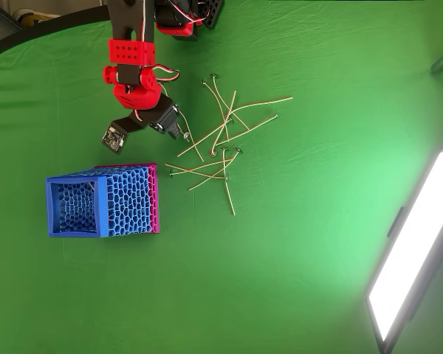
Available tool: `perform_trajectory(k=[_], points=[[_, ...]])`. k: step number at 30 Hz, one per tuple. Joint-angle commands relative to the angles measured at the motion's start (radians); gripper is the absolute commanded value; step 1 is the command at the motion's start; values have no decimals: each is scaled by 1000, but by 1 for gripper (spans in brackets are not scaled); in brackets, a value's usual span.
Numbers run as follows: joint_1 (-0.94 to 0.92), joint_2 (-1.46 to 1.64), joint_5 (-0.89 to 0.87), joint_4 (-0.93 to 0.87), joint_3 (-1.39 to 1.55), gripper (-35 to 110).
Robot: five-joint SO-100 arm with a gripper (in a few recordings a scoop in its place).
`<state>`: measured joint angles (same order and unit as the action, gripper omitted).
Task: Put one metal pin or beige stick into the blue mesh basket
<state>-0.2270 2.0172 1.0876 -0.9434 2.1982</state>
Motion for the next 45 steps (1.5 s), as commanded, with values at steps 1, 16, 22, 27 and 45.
perform_trajectory(k=[1,16,22,27,45], points=[[11,-8,20,46,32,19],[14,-46,60,196,137,18],[17,-100,46,202,100,19],[29,-121,40,212,87,19],[61,-170,25,225,49,19]])
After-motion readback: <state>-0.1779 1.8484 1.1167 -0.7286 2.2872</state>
